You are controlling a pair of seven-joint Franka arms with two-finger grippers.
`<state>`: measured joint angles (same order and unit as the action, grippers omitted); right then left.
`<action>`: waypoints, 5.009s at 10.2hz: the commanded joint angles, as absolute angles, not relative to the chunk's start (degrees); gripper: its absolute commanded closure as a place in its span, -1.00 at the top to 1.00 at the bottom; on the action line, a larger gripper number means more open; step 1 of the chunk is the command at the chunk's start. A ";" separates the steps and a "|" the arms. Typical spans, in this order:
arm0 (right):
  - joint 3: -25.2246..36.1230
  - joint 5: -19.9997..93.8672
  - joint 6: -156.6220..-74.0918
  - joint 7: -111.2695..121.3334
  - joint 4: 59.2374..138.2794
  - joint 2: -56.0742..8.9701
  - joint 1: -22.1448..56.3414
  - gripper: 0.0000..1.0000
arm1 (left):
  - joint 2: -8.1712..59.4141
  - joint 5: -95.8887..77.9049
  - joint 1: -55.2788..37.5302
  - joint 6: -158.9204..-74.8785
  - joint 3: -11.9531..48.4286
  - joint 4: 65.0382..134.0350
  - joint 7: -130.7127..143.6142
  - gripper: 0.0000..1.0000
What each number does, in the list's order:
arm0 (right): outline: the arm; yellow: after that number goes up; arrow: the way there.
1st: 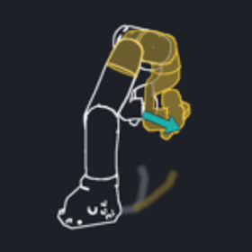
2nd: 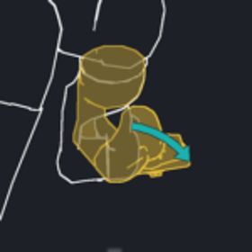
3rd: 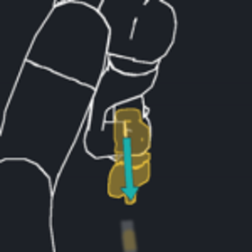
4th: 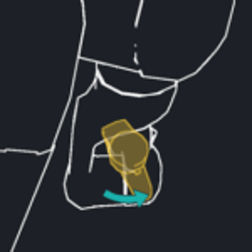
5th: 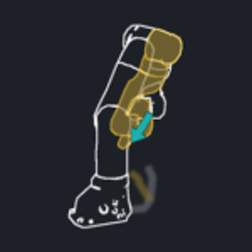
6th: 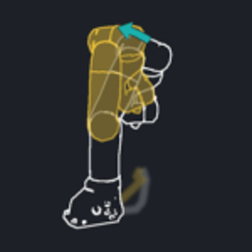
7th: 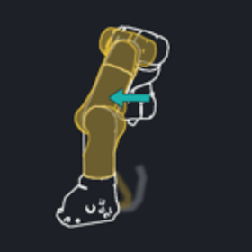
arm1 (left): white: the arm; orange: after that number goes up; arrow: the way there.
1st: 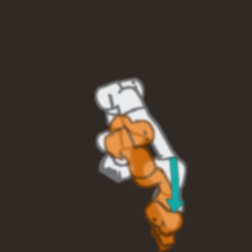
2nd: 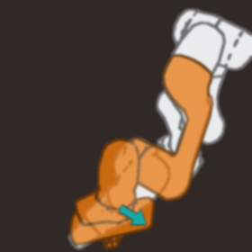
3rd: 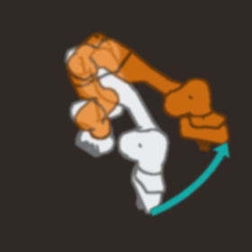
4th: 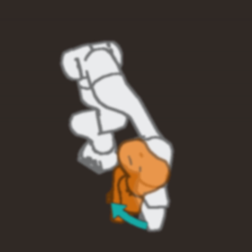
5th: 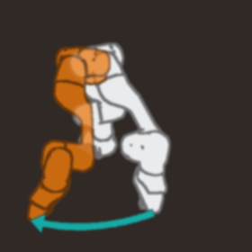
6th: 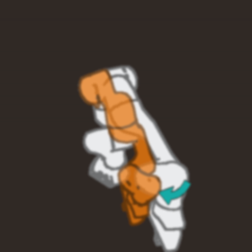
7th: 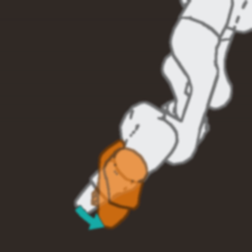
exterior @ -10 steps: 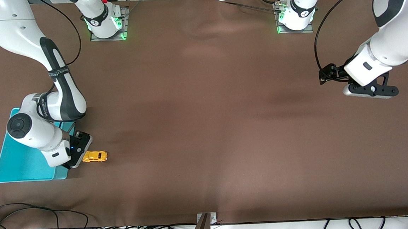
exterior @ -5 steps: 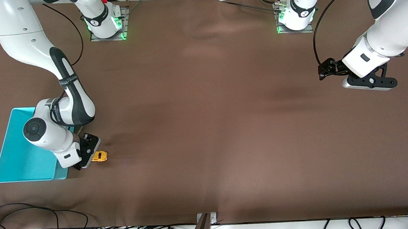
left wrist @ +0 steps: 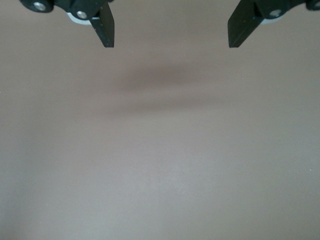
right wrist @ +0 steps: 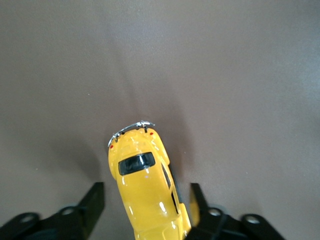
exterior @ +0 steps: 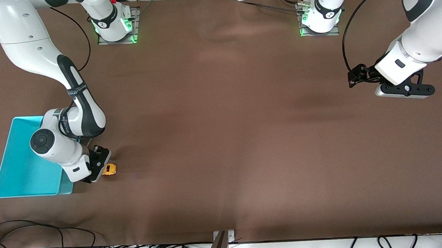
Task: Wind up and store yellow beetle car
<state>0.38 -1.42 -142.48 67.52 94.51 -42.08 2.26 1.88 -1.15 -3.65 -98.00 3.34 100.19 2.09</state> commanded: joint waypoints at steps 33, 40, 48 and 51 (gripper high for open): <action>-1.93 1.49 -113.73 99.56 74.62 -49.74 -17.05 -1.00 | 1.84 -2.55 -2.90 -96.06 3.16 97.56 2.90 1.00; -2.20 5.09 -111.89 99.75 73.74 -48.53 -18.02 1.00 | 2.11 -2.55 -2.73 -96.06 3.16 97.56 2.81 1.00; -3.16 9.23 -100.30 72.75 72.69 -35.52 -16.88 1.00 | 2.20 -2.46 -2.72 -96.06 3.16 97.56 2.81 1.00; -4.83 9.14 -98.26 60.85 72.69 -32.88 -16.79 1.00 | 2.20 -2.55 -2.72 -96.06 3.16 97.56 2.81 1.00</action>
<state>-4.32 8.39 -99.42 65.18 72.01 -34.68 -16.47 1.64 -1.18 -2.85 -97.12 3.14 98.96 2.29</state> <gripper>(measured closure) 0.000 0.000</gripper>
